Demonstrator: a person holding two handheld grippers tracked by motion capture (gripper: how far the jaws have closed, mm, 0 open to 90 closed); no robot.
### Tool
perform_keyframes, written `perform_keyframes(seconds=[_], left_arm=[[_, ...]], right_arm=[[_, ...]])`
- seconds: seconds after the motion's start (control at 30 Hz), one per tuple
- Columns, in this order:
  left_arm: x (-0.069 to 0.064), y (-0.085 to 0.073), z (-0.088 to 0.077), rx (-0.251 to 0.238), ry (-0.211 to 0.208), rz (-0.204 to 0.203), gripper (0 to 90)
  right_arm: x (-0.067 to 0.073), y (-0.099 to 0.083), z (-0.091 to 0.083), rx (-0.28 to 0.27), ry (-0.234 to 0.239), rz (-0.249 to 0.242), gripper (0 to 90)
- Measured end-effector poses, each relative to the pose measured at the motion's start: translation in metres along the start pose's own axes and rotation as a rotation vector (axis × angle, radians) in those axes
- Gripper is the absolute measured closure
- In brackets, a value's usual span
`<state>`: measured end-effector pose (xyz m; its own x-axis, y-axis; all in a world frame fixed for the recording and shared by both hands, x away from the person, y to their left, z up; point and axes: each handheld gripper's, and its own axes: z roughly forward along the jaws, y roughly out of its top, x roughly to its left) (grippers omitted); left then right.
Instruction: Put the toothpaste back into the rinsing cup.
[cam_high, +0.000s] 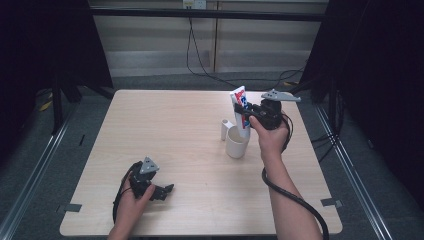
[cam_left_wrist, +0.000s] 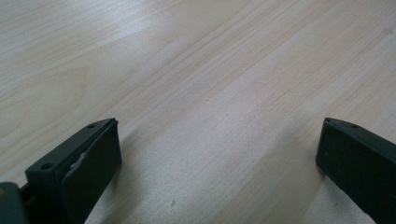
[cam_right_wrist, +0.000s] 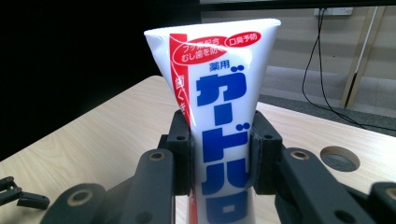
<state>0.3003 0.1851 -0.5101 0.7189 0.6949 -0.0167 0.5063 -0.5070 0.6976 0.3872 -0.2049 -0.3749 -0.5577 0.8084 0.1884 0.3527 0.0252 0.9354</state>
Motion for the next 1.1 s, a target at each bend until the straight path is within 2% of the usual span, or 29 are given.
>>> perform_keyframes(seconds=[0.33,0.87,1.1], left_arm=[[0.0,0.0,0.0,-0.001,-0.001,0.003,0.0],[0.001,0.0,0.0,0.005,-0.001,0.01,0.0],[0.001,0.0,0.0,0.005,-0.001,0.01,0.0]], right_arm=[[-0.002,-0.004,0.008,-0.006,-0.02,0.001,67.2],[-0.002,-0.016,0.009,-0.016,-0.012,0.002,66.6],[-0.001,-0.021,0.012,0.009,-0.009,-0.008,66.4]])
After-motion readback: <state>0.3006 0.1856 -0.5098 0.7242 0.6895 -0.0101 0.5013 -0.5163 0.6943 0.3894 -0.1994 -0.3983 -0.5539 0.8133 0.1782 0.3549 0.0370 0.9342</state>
